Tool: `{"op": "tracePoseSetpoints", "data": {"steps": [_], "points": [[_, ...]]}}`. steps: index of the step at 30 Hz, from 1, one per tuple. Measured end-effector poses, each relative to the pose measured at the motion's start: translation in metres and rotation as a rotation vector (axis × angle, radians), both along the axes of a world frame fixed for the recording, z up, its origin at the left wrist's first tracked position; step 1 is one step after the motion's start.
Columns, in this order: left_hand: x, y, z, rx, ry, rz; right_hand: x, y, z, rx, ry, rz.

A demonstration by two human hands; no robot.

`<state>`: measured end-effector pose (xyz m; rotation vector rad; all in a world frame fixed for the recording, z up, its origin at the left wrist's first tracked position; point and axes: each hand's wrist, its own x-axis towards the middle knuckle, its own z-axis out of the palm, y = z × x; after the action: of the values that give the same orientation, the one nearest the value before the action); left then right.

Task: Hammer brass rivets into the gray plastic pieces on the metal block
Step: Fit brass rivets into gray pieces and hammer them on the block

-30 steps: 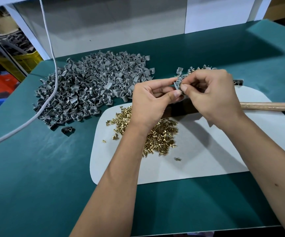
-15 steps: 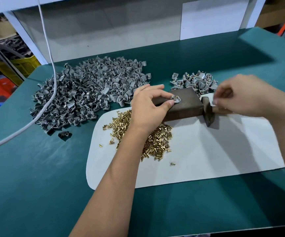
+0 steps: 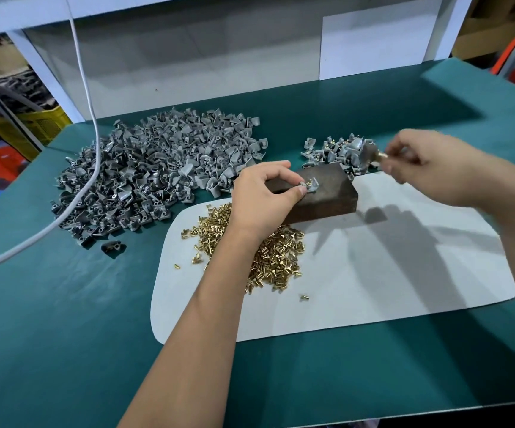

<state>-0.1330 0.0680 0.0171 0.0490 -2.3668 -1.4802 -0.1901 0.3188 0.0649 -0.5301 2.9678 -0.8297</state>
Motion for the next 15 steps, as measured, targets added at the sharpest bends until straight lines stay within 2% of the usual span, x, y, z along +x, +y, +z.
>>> {"op": "tracePoseSetpoints", "data": {"steps": [5, 10, 14, 15], "points": [[-0.003, -0.001, 0.002, 0.006, -0.025, -0.041, 0.02, -0.04, 0.012, -0.139, 0.15, 0.055], [-0.003, 0.0, 0.001, 0.031, -0.063, -0.047, 0.027, -0.064, 0.017, 0.001, 0.145, 0.098], [-0.003, 0.001, 0.001, 0.025, -0.057, -0.021, 0.027, -0.063, 0.019, -0.146, 0.29, 0.024], [-0.004, 0.001, 0.001, 0.021, -0.056, -0.02, 0.028, -0.064, 0.017, -0.11, 0.28, 0.033]]}}
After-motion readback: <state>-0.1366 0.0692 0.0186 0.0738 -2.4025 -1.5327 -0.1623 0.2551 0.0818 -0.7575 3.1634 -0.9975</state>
